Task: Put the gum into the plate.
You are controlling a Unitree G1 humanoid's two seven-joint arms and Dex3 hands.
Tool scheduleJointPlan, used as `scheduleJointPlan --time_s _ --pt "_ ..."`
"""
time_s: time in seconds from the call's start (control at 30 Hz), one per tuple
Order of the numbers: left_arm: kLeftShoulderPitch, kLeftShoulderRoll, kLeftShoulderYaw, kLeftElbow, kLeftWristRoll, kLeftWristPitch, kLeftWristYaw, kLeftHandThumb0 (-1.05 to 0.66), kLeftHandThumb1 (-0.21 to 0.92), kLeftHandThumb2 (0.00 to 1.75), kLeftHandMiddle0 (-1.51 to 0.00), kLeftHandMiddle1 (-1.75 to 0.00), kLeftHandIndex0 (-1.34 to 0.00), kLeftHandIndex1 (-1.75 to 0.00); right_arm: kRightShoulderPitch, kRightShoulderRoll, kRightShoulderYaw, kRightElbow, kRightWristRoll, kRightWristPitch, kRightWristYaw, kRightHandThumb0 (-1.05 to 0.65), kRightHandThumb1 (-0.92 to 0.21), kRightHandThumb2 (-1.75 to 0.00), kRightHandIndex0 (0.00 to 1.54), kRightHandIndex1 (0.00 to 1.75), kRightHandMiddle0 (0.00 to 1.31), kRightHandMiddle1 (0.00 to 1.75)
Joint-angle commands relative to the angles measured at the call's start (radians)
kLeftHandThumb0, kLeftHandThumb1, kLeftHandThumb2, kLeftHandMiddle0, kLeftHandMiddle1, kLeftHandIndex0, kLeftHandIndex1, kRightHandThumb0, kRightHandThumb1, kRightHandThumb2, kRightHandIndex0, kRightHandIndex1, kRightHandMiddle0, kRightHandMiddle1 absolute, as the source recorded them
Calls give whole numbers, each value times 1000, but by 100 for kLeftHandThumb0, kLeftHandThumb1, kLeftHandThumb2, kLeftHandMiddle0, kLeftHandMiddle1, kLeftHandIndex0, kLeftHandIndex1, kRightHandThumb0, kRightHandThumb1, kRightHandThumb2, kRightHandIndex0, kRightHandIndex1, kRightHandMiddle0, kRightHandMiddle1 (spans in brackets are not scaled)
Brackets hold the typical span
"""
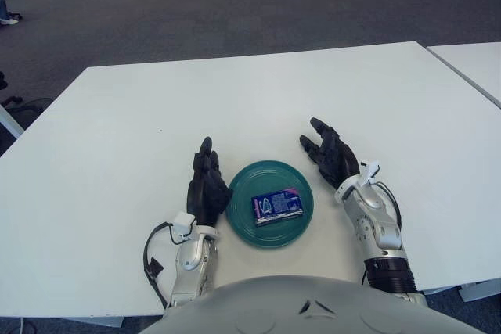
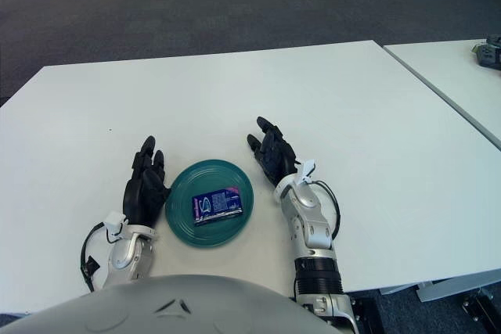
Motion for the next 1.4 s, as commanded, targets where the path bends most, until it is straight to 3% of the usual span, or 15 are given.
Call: scheduleJointPlan --time_s 0.0,0.2,0.4,0.53,0.67,0.73,0.87,1.0,1.17,1.37 --pt "71 -31 13 58 -8 39 1 -105 92 105 -4 0 0 -25 49 -1 6 78 -34 21 -25 -98 -92 -100 22 2 0 45" --pt "72 -30 14 57 2 47 4 -105 92 105 -4 0 0 -24 63 -6 28 101 -55 -35 -12 -98 -92 -101 20 0 0 43" --pt "70 -25 9 60 21 37 2 -104 92 102 -3 0 0 -23 74 -42 85 129 -145 -99 -12 -99 -92 -100 19 0 0 40" --pt "70 -26 7 64 20 16 -13 -102 92 91 -1 0 0 -16 77 -62 104 139 -188 -126 -14 -97 -92 -95 18 0 0 39" --pt "77 -26 4 46 19 29 -17 -101 92 79 0 0 0 -7 73 -73 102 148 -186 -169 9 -94 -92 -80 17 0 0 40" --pt "84 -20 0 28 30 52 -9 -100 92 73 0 0 0 -4 68 -74 97 158 -174 -190 24 -89 -92 -62 19 1 0 41" --pt "92 -15 -1 9 52 74 4 -95 92 41 0 0 0 -1 56 -59 82 179 -144 -217 47 -67 -73 -42 21 1 0 53" --pt "99 -18 1 -2 55 80 4 -91 92 23 0 0 0 0 50 -50 74 193 -131 -231 52 -57 -56 -54 22 0 0 59" --pt "112 -21 -4 -21 61 85 5 -87 89 14 0 0 0 0 41 -38 59 212 -118 -243 51 -48 -40 -71 25 1 0 68" --pt "124 -23 -9 -40 73 89 13 -88 88 10 0 0 0 0 38 -37 54 223 -131 -257 35 -50 -37 -77 28 1 0 73"
